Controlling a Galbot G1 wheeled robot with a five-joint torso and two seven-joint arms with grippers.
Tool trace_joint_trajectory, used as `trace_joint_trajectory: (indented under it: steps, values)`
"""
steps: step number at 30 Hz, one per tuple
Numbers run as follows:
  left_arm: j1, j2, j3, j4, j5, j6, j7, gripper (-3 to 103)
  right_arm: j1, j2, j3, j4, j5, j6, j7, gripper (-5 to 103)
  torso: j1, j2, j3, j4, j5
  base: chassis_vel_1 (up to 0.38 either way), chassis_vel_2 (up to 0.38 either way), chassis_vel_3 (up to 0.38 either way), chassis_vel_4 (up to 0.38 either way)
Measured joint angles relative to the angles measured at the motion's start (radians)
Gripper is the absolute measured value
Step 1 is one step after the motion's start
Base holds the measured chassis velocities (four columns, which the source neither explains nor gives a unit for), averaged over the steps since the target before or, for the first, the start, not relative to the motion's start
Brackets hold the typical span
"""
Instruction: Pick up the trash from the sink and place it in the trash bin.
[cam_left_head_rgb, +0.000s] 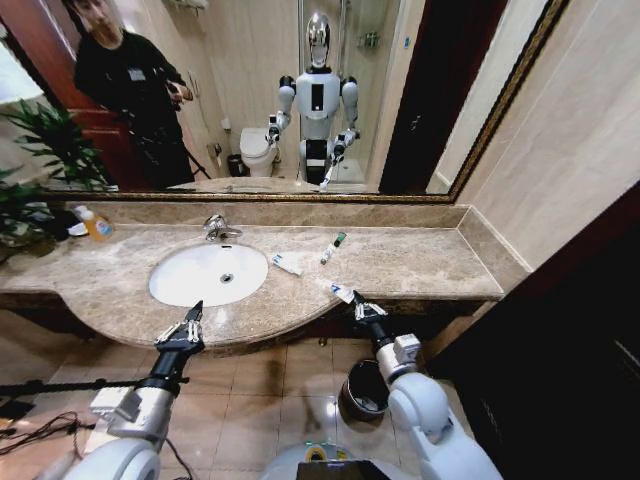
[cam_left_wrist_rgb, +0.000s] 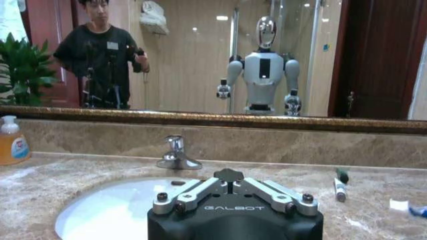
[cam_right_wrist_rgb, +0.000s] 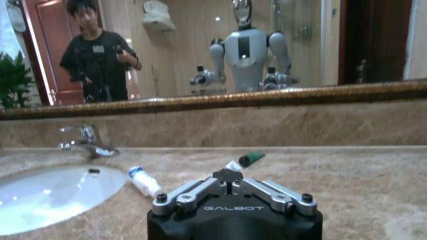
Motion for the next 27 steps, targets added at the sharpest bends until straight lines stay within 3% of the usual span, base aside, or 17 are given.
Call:
trace_joint_trajectory:
  steps: [7, 16, 20, 27]
  values:
    - [0.0, 0.0, 0.0, 0.0, 0.0, 0.0, 0.0, 0, -0.131, -0.042, 0.1, 0.133, 0.043, 0.003, -0.022, 0, 0.0, 0.0, 0.0, -0.0001, -0.0001, 0.0, 0.0, 0.0, 0.0]
    - [0.0, 0.0, 0.0, 0.0, 0.0, 0.0, 0.0, 0, -0.224, -0.042, 0.135, 0.115, 0.054, 0.008, -0.049, 0, 0.0, 0.0, 0.0, 0.0, 0.0, 0.0, 0.0, 0.0, 0.0]
    - [0.0, 0.0, 0.0, 0.0, 0.0, 0.0, 0.0, 0, -0.238, -0.037, 0.135, 0.078, 0.055, 0.001, -0.063, 0, 0.0, 0.0, 0.0, -0.0001, -0.0001, 0.0, 0.0, 0.0, 0.0]
    - [0.0, 0.0, 0.0, 0.0, 0.0, 0.0, 0.0, 0, -0.208, 0.01, 0.131, -0.179, 0.014, 0.054, -0.089, 0, 0.0, 0.0, 0.0, 0.0, 0.0, 0.0, 0.0, 0.0, 0.0]
